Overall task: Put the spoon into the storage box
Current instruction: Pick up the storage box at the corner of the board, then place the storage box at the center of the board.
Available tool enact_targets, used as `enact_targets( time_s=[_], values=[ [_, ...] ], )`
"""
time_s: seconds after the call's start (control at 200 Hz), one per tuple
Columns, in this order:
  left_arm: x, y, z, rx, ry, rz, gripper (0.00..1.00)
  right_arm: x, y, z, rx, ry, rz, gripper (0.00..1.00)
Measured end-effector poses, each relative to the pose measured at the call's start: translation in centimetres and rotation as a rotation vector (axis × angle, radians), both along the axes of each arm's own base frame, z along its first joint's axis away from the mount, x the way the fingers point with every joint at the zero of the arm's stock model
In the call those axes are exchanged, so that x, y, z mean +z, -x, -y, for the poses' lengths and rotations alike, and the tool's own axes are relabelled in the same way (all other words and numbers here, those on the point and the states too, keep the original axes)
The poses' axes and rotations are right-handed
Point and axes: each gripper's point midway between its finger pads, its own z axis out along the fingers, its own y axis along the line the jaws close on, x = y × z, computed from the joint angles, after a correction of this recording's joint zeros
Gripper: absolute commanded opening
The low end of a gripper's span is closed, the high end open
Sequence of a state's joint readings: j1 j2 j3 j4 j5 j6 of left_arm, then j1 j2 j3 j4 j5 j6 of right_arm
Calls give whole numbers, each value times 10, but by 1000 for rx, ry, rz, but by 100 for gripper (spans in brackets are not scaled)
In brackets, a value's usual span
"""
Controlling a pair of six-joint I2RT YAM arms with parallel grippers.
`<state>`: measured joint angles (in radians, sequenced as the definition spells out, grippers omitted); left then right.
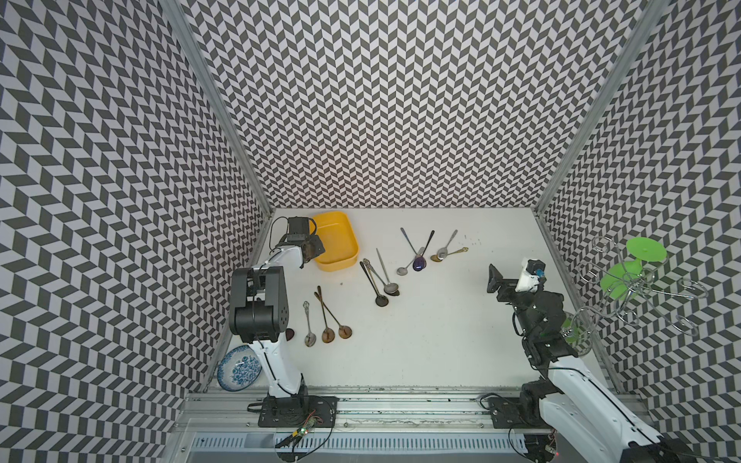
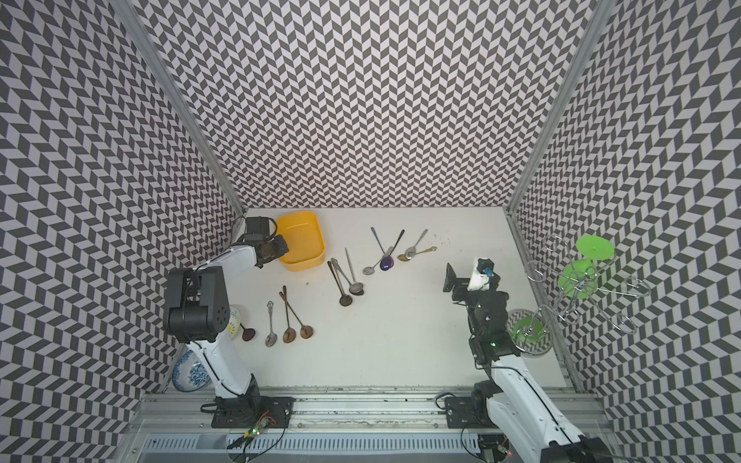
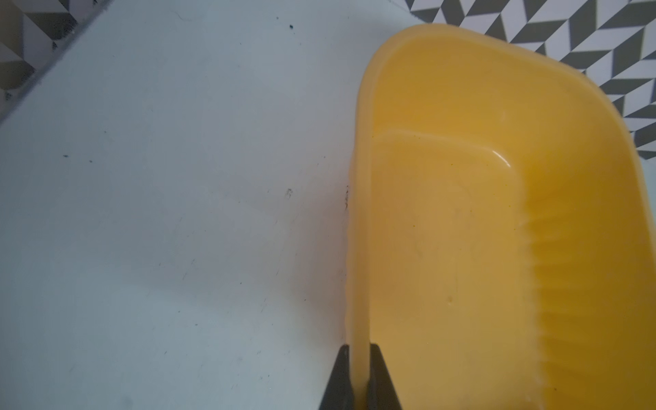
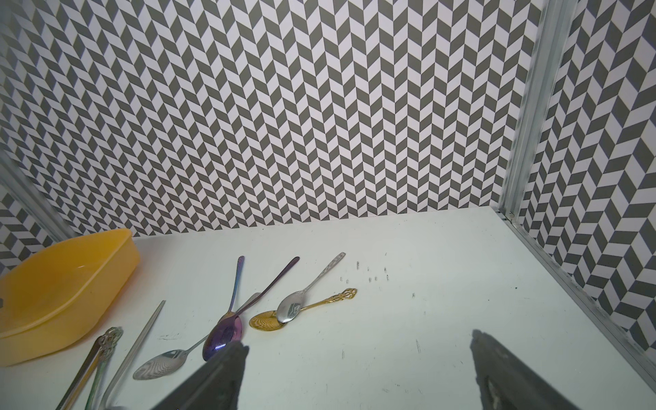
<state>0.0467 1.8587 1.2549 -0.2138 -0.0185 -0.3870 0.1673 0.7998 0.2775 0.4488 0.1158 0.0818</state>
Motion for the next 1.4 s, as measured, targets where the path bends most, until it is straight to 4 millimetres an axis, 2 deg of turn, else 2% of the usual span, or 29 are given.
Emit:
enact_targets(
  time_s=[0.175, 0.275, 0.366, 0.461, 0.591, 0.681, 0.921, 1.172, 1.317, 1.402],
  values=[
    [46, 13, 4, -12, 7, 96, 0, -5, 0, 8, -57, -127, -24, 100],
    [69, 21, 9, -36, 24, 157, 0, -7, 0, 6, -52, -180, -42, 100],
    [85, 32, 17, -70, 45, 206, 0, -1, -2, -4, -7, -190, -56, 100],
    [94, 45, 30, -125, 74, 244, 0, 16, -10, -20, 70, -185, -67, 100],
    [94, 60, 55, -213, 113, 267, 0, 43, -21, -45, 162, -192, -84, 100],
    [91, 69, 78, -290, 134, 268, 0, 53, -24, -64, 219, -201, -107, 100],
    [93, 78, 130, -444, 174, 283, 0, 62, -27, -129, 364, -241, -229, 100],
    [84, 91, 163, -524, 203, 276, 0, 74, -22, -199, 474, -284, -320, 100],
    [84, 95, 178, -558, 213, 280, 0, 74, -22, -227, 489, -309, -362, 99],
    [85, 96, 186, -577, 216, 286, 0, 66, -23, -240, 479, -313, -404, 97]
  ],
)
